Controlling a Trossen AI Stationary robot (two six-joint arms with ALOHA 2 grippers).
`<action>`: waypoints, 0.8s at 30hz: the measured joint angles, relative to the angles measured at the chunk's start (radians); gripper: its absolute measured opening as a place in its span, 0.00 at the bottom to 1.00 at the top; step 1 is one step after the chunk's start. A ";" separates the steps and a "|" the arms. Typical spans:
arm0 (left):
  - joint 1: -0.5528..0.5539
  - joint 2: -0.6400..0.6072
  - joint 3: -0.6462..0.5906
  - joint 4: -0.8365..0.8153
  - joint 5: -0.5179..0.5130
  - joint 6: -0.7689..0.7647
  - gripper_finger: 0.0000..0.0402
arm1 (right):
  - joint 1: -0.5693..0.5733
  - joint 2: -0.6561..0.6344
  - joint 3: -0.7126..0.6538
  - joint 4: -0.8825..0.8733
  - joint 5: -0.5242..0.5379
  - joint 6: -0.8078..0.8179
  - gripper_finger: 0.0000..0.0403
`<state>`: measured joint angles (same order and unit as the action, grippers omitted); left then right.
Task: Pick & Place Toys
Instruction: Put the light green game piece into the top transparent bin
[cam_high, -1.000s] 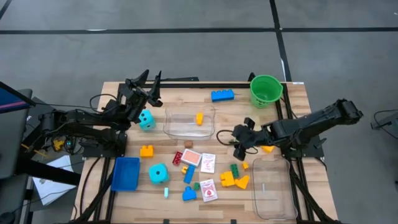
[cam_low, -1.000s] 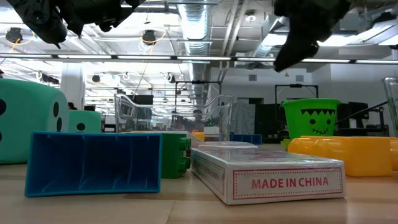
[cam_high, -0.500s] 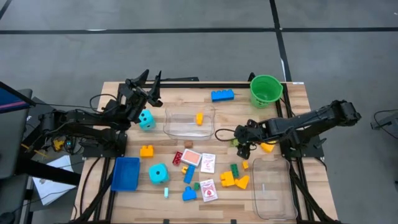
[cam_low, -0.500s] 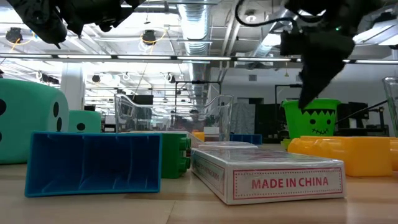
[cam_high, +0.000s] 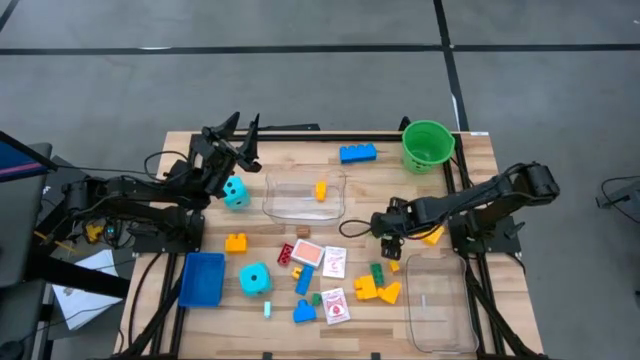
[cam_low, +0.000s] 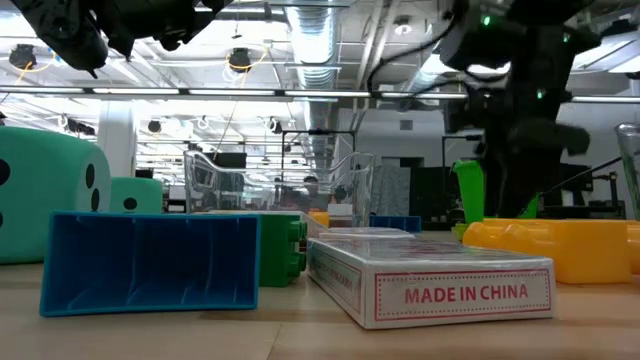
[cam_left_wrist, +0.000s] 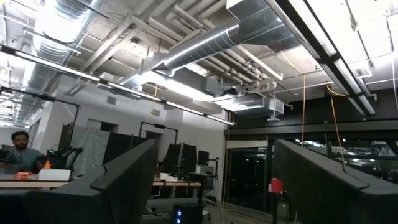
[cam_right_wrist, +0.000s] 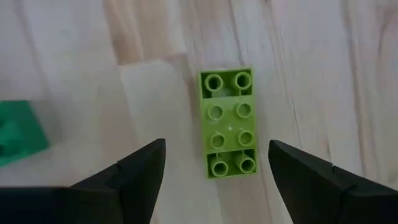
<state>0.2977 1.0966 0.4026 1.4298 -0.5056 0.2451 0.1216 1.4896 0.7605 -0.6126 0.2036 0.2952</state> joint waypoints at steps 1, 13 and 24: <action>0.000 0.000 0.000 -0.001 0.000 0.000 0.78 | -0.005 0.014 0.000 0.003 0.000 -0.001 0.69; 0.000 0.000 0.000 0.000 0.002 -0.015 0.78 | -0.069 0.137 0.007 0.017 -0.012 -0.040 0.67; 0.000 0.000 0.000 0.000 0.002 -0.014 0.78 | -0.030 0.118 0.001 0.051 0.011 -0.031 0.32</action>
<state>0.2981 1.0966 0.4026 1.4296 -0.5034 0.2306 0.0913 1.6076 0.7617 -0.5616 0.2146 0.2643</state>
